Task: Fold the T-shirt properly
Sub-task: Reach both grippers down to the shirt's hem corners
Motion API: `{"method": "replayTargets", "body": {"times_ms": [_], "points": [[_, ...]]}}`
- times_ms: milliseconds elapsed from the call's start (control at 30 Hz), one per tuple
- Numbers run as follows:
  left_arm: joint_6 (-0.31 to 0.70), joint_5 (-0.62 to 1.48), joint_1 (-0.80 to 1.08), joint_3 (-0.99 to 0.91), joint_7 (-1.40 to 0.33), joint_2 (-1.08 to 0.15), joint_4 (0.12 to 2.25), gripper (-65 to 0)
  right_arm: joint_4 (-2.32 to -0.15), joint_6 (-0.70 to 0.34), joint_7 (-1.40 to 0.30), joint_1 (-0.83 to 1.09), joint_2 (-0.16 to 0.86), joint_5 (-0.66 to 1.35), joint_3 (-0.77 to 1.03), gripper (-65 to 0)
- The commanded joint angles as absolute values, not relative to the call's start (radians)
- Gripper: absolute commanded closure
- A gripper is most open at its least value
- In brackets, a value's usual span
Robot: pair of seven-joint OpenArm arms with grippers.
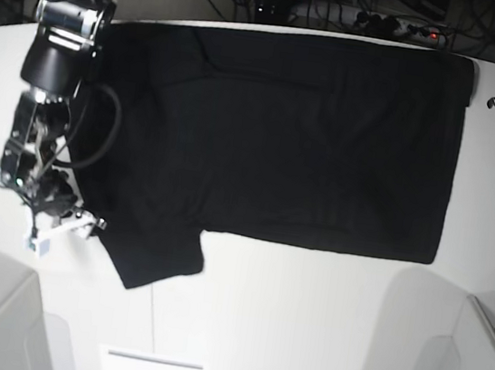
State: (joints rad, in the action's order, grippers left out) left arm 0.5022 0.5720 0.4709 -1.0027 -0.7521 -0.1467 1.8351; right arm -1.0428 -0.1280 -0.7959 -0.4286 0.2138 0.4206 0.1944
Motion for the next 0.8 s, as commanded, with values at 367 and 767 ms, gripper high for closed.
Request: {"method": "replayTargets", "body": {"times_ms": [367, 767], "points": [[0.509, 0.579, 0.476, -1.013, -0.727, -0.163, 1.793, 0.0, -0.503, -0.130, -0.486, -0.760, 0.254, 0.429, -0.038, -42.6], [0.510, 0.576, 0.484, -1.017, -0.727, -0.163, 1.791, 0.0, -0.375, -0.228, -0.390, -0.766, 0.245, 0.432, -0.143, -41.7]]}}
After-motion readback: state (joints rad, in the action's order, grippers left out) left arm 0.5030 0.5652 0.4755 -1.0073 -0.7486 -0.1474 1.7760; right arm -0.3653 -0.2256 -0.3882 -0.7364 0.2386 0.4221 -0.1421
